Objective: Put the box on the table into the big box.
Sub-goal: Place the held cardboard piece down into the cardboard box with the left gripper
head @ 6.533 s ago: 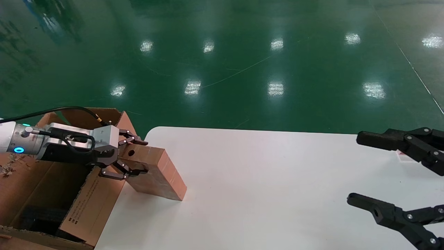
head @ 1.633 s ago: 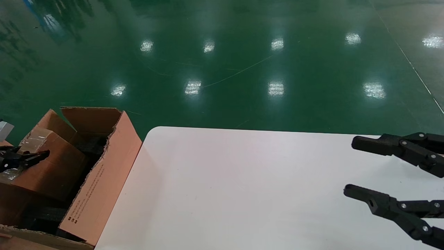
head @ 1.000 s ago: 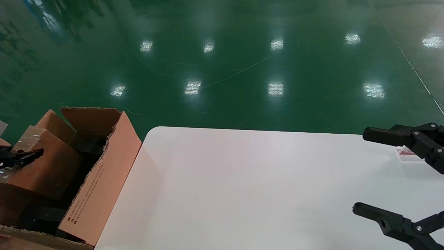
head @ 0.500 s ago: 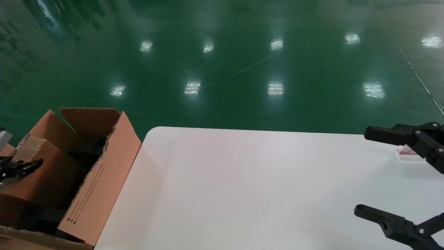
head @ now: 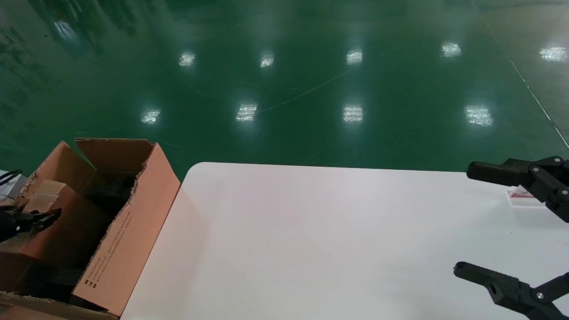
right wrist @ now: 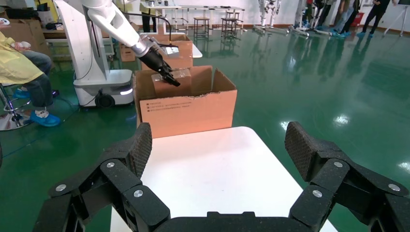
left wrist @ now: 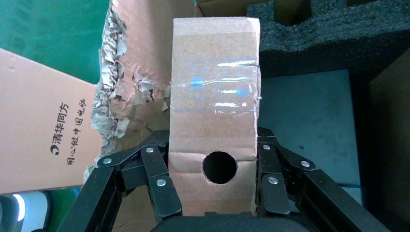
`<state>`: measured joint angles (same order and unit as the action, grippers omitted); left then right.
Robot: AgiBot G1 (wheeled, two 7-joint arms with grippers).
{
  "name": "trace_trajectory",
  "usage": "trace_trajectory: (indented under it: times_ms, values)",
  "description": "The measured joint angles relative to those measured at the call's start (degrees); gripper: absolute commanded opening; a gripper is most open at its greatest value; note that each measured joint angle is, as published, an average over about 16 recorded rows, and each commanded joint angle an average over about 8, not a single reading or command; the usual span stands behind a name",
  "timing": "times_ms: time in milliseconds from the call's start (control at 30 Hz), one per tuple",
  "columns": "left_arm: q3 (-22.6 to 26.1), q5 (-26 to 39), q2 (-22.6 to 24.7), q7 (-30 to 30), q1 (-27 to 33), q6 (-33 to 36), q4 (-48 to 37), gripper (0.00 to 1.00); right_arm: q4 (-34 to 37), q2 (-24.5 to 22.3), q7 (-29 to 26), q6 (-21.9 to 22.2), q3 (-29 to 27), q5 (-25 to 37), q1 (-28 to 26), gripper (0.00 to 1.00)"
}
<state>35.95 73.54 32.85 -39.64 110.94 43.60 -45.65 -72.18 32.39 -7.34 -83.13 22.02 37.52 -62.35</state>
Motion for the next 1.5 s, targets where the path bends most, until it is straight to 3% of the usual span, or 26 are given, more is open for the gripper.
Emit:
trace_trajectory:
  times_ms: [1000,1033,1267,1300,1500]
  values:
    - [-4.68,2.23,1.48,10.03,-13.94,-1.91,11.66,0.00,0.00,0.00,0.00,0.00,0.01,-0.01,0.00,1.00]
    - [-4.74,2.35,1.47,10.44,-14.30,-1.91,12.14,0.06,0.00,0.00,0.00,0.00,0.01,-0.01,0.00,1.00]
    - [-4.94,3.16,1.12,13.18,-16.28,-1.60,15.33,0.93,0.00,0.00,0.01,0.00,0.01,-0.01,0.00,1.00]
    - [-4.93,3.26,1.03,13.53,-16.47,-1.53,15.73,1.00,0.00,0.00,0.01,0.00,0.01,-0.01,0.00,1.00]
    - [-4.76,3.89,0.24,15.48,-17.35,-1.19,17.92,1.00,0.00,0.00,0.01,0.00,0.01,-0.01,0.00,1.00]
